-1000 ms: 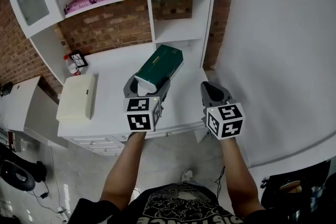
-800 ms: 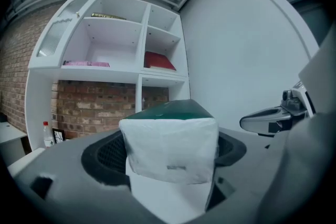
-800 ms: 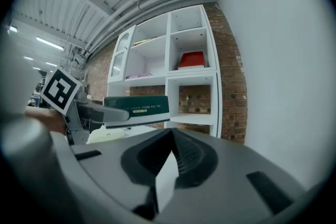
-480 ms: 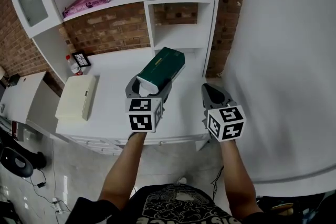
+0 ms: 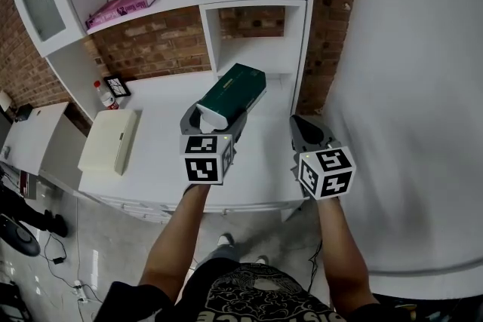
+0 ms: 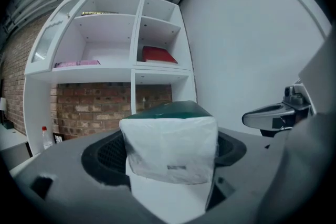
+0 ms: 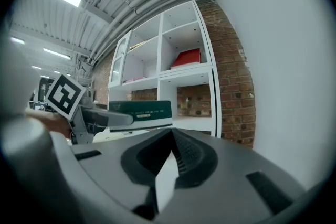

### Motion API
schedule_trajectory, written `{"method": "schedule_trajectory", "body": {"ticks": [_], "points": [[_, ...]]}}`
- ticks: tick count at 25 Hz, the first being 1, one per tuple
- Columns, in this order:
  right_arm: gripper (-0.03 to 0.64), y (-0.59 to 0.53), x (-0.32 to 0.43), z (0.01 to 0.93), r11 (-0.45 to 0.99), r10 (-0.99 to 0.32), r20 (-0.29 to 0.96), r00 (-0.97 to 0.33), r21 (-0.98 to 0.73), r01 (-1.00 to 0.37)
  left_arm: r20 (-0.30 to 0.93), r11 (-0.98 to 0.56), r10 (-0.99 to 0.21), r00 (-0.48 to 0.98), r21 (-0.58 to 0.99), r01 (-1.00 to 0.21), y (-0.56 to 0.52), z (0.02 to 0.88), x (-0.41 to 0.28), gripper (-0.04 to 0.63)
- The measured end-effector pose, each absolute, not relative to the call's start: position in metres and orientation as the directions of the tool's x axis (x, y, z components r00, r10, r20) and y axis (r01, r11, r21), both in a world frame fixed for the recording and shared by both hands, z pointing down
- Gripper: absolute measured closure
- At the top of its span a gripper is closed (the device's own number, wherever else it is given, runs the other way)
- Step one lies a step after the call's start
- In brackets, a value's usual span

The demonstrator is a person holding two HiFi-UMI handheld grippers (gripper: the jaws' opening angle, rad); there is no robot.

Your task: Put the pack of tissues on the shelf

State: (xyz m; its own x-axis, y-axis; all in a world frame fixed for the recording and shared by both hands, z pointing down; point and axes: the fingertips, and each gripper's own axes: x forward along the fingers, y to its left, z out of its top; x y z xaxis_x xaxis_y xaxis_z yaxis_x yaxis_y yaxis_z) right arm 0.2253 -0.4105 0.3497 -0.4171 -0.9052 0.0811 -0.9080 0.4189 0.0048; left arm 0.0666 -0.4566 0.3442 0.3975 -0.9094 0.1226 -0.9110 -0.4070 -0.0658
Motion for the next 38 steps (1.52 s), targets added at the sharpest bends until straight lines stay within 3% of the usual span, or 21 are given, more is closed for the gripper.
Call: {"method": "schedule_trajectory", "body": {"ticks": [20,38], "points": [[0.618,-0.528,0.227,0.324,0.358,-0.933,0.063,-0.354,0.082,-0.930,0.095,-0.526,-0.850,0.519,-0.085,-0.846,-0.612,0.336,0.122,0.142],[0.617,-0.570,0.233,0.340,0.317,-0.946,0.108,-0.306,0.106,-0.942,0.157,-0.591,-0.803,0.575,-0.091,-0.801,-0.695,0.359,0.155,0.141]]}}
